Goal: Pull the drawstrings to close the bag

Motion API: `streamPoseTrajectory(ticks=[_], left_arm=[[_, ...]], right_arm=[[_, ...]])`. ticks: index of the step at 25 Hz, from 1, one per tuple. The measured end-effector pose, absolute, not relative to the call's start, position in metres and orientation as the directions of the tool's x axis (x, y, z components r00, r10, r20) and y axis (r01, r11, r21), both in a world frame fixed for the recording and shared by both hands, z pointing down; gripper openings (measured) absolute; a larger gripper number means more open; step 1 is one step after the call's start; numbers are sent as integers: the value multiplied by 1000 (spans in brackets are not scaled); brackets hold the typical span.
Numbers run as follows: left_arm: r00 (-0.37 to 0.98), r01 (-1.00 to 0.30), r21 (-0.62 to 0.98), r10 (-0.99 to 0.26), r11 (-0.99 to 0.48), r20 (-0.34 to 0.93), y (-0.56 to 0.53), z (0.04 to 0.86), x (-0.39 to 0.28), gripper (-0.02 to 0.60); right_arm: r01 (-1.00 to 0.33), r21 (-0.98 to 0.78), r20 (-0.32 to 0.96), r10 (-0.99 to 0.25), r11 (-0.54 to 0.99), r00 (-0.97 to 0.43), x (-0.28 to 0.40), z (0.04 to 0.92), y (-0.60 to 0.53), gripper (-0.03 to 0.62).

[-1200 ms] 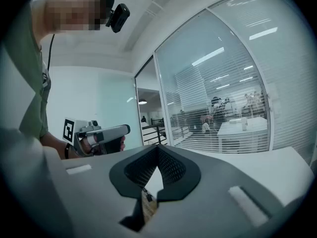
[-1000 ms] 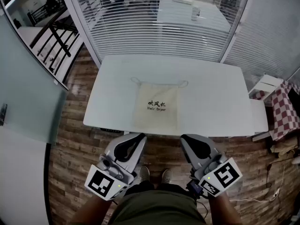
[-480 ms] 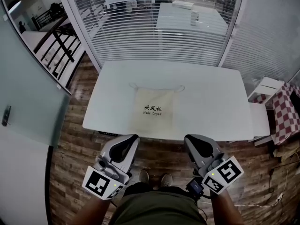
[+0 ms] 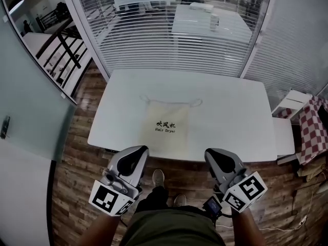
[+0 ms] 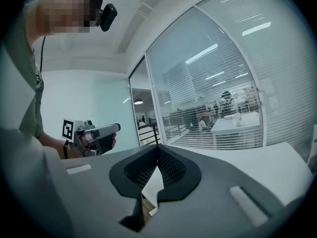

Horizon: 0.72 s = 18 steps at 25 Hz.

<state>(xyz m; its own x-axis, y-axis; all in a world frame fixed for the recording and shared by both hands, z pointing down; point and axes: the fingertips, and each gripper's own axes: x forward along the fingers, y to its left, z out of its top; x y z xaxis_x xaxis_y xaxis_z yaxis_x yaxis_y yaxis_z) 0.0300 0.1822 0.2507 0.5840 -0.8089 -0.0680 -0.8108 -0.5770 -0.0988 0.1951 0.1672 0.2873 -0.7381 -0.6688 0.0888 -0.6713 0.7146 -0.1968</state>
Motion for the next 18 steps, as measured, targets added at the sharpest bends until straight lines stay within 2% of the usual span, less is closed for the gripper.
streamPoseTrajectory(ticks=[9,18], left_arm=[[570,-821,-37,-821,-569,-26,79,288,-29,2],[610,-789,-46,-791,-612,46,-26,322,-84,2]], right_arm=[[-728,-192,166,-709,658,-685,170,315,77,11],[-799,-194,199,-774,569,-600,139,330,-21,11]])
